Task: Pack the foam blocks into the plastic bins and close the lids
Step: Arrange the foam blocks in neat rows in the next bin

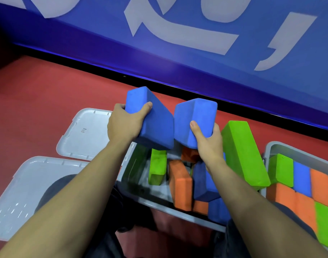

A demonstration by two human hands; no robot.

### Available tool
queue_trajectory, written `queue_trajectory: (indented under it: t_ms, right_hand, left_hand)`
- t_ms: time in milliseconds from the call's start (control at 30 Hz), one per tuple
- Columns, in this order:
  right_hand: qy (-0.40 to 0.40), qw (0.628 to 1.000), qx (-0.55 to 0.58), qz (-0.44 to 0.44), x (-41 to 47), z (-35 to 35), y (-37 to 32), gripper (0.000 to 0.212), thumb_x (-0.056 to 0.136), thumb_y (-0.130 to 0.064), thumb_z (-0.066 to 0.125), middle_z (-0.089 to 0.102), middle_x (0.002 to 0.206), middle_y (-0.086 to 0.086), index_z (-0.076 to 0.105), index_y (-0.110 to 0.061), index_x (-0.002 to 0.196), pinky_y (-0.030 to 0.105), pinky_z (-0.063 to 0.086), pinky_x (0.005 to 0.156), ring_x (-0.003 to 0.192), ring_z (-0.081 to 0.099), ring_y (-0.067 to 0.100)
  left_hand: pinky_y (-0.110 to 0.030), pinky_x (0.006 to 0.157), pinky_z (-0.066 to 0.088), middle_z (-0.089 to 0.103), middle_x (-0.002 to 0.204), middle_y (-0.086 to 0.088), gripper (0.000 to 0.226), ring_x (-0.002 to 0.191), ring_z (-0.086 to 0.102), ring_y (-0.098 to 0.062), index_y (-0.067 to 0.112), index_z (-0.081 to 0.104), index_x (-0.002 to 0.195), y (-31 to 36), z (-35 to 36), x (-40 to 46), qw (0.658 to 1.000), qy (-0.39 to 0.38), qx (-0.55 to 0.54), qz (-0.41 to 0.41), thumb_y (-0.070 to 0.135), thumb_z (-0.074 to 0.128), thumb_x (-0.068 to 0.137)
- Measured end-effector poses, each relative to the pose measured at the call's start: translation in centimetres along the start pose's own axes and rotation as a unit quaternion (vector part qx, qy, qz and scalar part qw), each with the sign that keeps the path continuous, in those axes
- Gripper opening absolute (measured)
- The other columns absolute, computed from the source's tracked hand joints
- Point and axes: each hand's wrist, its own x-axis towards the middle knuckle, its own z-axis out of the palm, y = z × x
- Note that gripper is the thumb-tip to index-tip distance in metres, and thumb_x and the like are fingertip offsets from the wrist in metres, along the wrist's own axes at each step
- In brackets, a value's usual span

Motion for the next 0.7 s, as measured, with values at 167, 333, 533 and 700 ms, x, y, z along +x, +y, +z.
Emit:
queue_trajectory:
  t_ms: [167, 333, 533, 700]
  right_hand:
    - [0.019, 0.999, -0.032, -0.035, -0.1, -0.5, -0.8, 0.059, 0.083, -0.050, 0.079, 0.068, 0.121, -0.006, 0.059, -0.020, 0.130, 0.036, 0.052, 0.096, 0.109, 0.065, 0.012]
    - [-0.017, 0.995, -0.079, -0.064, 0.0, -1.7, -0.4, 0.075, 0.077, -0.053, 0.081, 0.062, 0.135, -0.009, 0.052, -0.026, 0.141, 0.037, 0.049, 0.102, 0.121, 0.059, 0.012]
    - [-0.083, 0.979, -0.140, -0.121, -0.3, -3.6, -1.7, 0.081, 0.079, -0.041, 0.085, 0.055, 0.136, -0.022, 0.044, -0.034, 0.149, 0.017, 0.041, 0.097, 0.121, 0.052, -0.002]
    - [-0.113, 0.933, -0.262, -0.218, 0.0, -5.9, -3.9, 0.092, 0.077, -0.046, 0.085, 0.038, 0.158, -0.018, 0.037, -0.032, 0.155, 0.019, 0.029, 0.117, 0.145, 0.034, 0.002]
  left_hand:
    - [-0.044, 0.091, 0.055, 0.066, 0.109, 0.007, 0.079, 0.101, 0.066, -0.021, 0.022, 0.055, 0.115, -0.8, 1.2, 0.0, 0.998, -0.006, -0.067, -0.002, 0.080, 0.070, 0.063]
    - [-0.047, 0.086, 0.059, 0.072, 0.100, 0.006, 0.086, 0.092, 0.070, -0.020, 0.019, 0.064, 0.108, -1.7, 2.5, 0.5, 0.993, -0.019, -0.102, -0.054, 0.086, 0.068, 0.054]
    - [-0.047, 0.088, 0.058, 0.071, 0.104, 0.003, 0.092, 0.094, 0.070, -0.022, 0.016, 0.061, 0.113, -2.5, 2.3, 1.3, 0.984, -0.002, -0.150, -0.092, 0.083, 0.071, 0.051]
    - [-0.048, 0.086, 0.059, 0.072, 0.101, 0.005, 0.091, 0.092, 0.071, -0.021, 0.017, 0.063, 0.108, -2.8, 2.3, 1.6, 0.982, -0.019, -0.164, -0.088, 0.085, 0.074, 0.048]
